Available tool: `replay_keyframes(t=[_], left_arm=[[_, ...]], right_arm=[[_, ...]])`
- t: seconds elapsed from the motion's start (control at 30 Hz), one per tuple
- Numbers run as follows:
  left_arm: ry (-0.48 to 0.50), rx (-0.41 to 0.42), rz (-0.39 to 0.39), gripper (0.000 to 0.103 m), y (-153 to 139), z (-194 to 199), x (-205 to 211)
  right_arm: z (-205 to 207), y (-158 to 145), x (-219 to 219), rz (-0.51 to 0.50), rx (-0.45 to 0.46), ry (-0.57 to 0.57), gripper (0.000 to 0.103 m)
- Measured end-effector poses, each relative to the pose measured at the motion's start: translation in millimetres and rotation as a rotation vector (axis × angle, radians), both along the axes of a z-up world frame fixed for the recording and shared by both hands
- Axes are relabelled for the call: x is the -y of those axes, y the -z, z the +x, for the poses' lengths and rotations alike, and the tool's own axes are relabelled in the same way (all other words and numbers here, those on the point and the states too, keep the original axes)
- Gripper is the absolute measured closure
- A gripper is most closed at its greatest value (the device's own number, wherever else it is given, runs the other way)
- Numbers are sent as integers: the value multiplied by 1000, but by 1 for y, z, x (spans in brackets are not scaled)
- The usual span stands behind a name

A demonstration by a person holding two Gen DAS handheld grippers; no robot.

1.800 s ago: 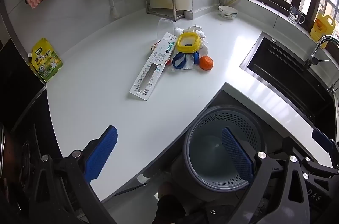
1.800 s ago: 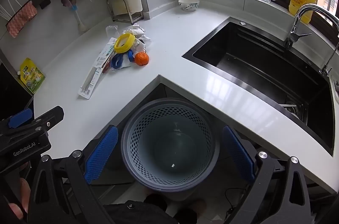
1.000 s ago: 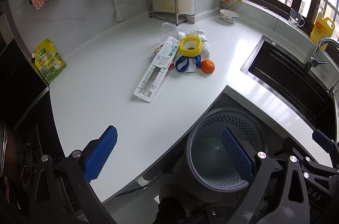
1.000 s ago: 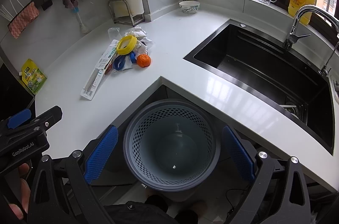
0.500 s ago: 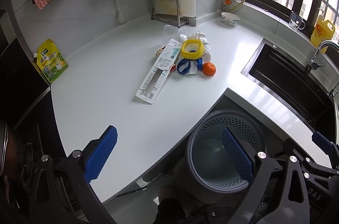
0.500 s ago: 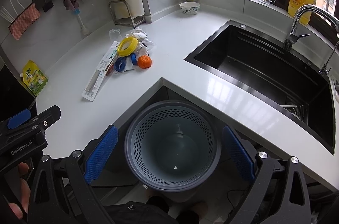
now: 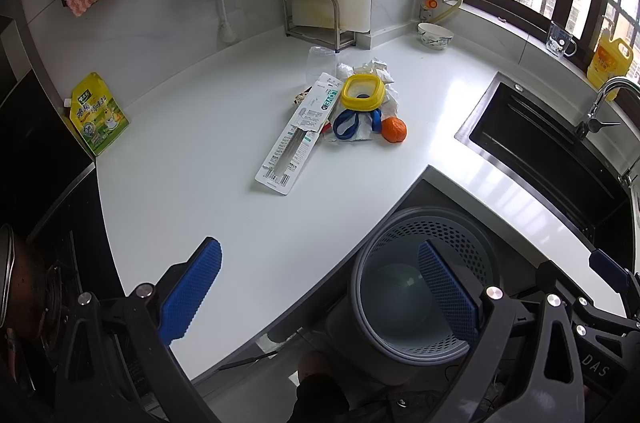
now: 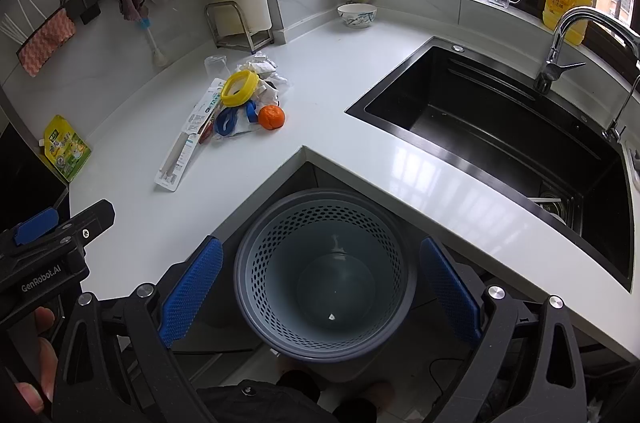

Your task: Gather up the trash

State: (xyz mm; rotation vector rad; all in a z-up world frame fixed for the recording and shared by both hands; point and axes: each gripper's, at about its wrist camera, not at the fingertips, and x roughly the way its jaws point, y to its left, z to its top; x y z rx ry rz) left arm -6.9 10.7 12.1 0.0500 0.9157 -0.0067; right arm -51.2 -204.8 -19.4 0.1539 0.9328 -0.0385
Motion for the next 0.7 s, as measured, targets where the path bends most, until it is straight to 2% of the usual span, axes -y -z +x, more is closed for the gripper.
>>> replay_keyframes(t=[0.7], left_arm=[[-1, 5, 0, 6, 0, 4, 6]], right_arm=[[1, 1, 8, 10, 7, 5, 9]])
